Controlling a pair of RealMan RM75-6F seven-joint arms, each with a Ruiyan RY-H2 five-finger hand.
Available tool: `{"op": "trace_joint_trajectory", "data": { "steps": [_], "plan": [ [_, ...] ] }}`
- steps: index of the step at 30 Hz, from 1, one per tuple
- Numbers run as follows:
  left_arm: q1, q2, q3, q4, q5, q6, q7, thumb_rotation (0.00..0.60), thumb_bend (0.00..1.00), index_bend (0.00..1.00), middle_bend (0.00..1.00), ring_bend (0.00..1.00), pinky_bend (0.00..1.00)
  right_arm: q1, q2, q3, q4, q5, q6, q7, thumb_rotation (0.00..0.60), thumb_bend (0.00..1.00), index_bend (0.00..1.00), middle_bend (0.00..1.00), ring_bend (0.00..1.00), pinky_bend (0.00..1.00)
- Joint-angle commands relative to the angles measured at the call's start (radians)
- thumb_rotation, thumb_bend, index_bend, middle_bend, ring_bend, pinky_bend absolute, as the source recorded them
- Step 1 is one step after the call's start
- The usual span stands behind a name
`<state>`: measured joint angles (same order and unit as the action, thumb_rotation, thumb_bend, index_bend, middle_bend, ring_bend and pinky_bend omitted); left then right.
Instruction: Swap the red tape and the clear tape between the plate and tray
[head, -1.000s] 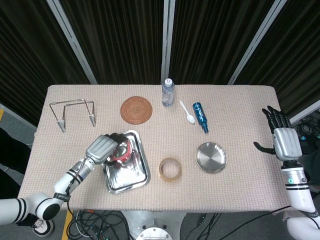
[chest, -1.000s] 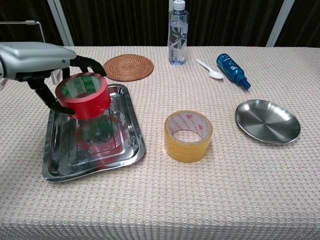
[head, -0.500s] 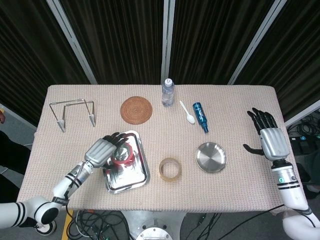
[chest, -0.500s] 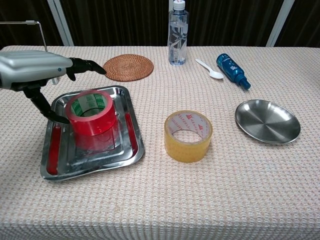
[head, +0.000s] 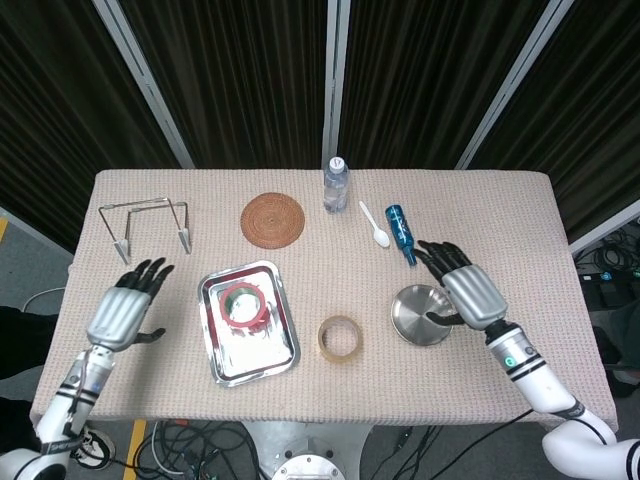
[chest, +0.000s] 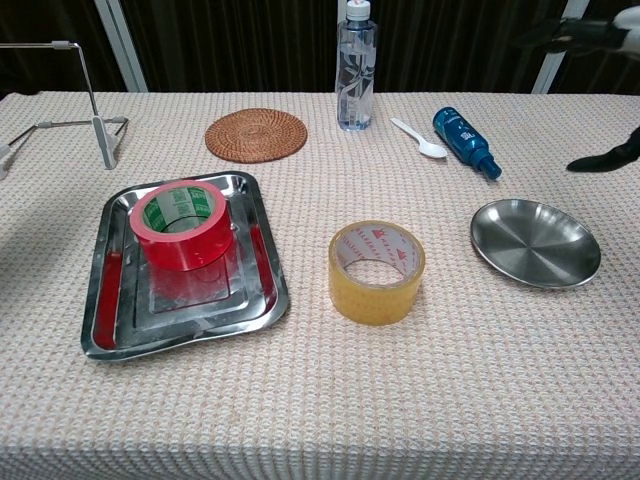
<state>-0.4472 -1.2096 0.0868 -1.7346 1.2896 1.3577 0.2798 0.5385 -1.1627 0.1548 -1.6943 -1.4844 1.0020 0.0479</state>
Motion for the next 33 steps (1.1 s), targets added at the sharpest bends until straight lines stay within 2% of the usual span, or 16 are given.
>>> {"op": "trace_joint_trajectory", "data": {
  "steps": [1, 5, 10, 17, 23, 29, 33],
  "plan": [
    [0.132, 0.010, 0.058, 0.046, 0.060, 0.124, -0.062, 0.600, 0.11, 0.05, 0.00, 0.00, 0.19, 0.090, -0.013, -0.018, -0.076, 0.000, -0.132, -0.015, 0.600, 0.06, 0.00, 0.00, 0.00, 0.00],
    [0.188, -0.003, 0.070, 0.085, 0.084, 0.150, -0.119, 0.600, 0.11, 0.05, 0.00, 0.00, 0.19, 0.145, -0.064, -0.021, -0.095, 0.020, -0.198, -0.078, 0.600, 0.06, 0.00, 0.00, 0.00, 0.00],
    [0.228, -0.021, 0.057, 0.137, 0.111, 0.169, -0.156, 0.600, 0.11, 0.05, 0.00, 0.00, 0.19, 0.202, -0.136, -0.025, -0.104, 0.089, -0.266, -0.180, 0.600, 0.06, 0.00, 0.00, 0.00, 0.00],
    [0.258, -0.046, 0.037, 0.197, 0.134, 0.158, -0.199, 0.600, 0.11, 0.05, 0.00, 0.00, 0.19, 0.254, -0.247, -0.040, -0.067, 0.220, -0.296, -0.320, 0.600, 0.06, 0.00, 0.00, 0.00, 0.00],
    [0.275, -0.047, 0.026, 0.217, 0.137, 0.133, -0.222, 0.600, 0.11, 0.05, 0.00, 0.00, 0.19, 0.270, -0.308, -0.058, -0.040, 0.312, -0.265, -0.412, 0.600, 0.06, 0.00, 0.00, 0.00, 0.01],
    [0.288, -0.049, 0.014, 0.235, 0.141, 0.111, -0.252, 0.600, 0.11, 0.05, 0.00, 0.00, 0.19, 0.272, -0.340, -0.071, -0.034, 0.357, -0.212, -0.474, 0.600, 0.12, 0.00, 0.11, 0.01, 0.15],
    [0.294, -0.051, 0.006, 0.243, 0.143, 0.096, -0.264, 0.600, 0.11, 0.05, 0.00, 0.00, 0.19, 0.267, -0.353, -0.074, -0.034, 0.365, -0.173, -0.493, 0.600, 0.19, 0.00, 0.22, 0.13, 0.28]
  ]
}}
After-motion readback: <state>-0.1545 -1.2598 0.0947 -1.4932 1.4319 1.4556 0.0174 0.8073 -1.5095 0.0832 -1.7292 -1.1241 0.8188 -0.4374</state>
